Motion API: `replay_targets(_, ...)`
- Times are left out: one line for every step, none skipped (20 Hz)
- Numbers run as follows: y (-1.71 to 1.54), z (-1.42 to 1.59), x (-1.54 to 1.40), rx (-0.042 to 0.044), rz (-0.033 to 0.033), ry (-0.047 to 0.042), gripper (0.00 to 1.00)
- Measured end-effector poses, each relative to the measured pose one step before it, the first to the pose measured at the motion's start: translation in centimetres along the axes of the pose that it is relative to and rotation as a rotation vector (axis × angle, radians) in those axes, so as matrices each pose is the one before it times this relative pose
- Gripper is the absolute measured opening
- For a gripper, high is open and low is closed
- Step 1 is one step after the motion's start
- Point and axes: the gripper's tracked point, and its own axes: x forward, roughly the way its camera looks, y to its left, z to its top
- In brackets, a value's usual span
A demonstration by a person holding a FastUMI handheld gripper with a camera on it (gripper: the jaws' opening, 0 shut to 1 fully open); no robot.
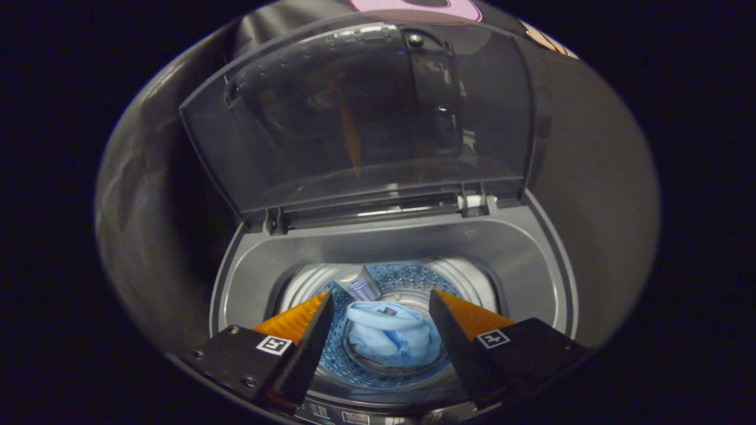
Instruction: Put the clothes into the washing machine and then close the washing machine lid.
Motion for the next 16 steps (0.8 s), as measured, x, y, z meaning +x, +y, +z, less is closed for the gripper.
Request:
replay_targets(0.288, 0.401, -0.796, -0.01051, 0.00749, -0.01306, 0.98)
replay_targets(0.152, 0.581, -0.716, -0.013, 0.00356, -0.01382, 0.99)
replay_targets(-0.059, 0.445, -0.167, -0.0125, 0.00363, -0.01725, 0.98)
replay_targets(0.216, 0.645, -0.565, -0.01191, 0.0041, -0.01407, 0.98)
replay_targets(0.551, 0.814, -1.004, -0.0016, 0.00652, -0.016, 0.98)
replay_targets(0.788, 1.121, -1.021, 0.01104, 0.01303, -0.01748, 0.98)
replay_targets(0.893, 1.213, -0.962, 0.01819, 0.01819, -0.02199, 0.98)
replay_targets(1.044, 1.474, -0.78, 0.00828, 0.02059, -0.02881, 0.98)
replay_targets(0.796, 1.554, -0.721, -0.00032, 0.01087, -0.03139, 0.98)
replay_targets(0.647, 1.652, -0.684, -0.0088, 0.00198, -0.04099, 0.98)
replay_targets(0.453, 1.966, -0.74, -0.01065, -0.00591, -0.05358, 0.98)
replay_targets(0.326, 1.948, -0.446, -0.01215, -0.00922, -0.04616, 0.98)
replay_targets(0.576, 1.892, -0.441, -0.01513, -0.00067, -0.0496, 0.97)
replay_targets(0.497, 1.84, -0.251, -0.02077, 0.00375, -0.0454, 0.97)
replay_targets(0.396, 1.596, -0.086, -0.01842, 0.00215, -0.04759, 0.97)
replay_targets(0.103, 1.926, 0.012, -0.01931, -0.00285, -0.05348, 0.97)
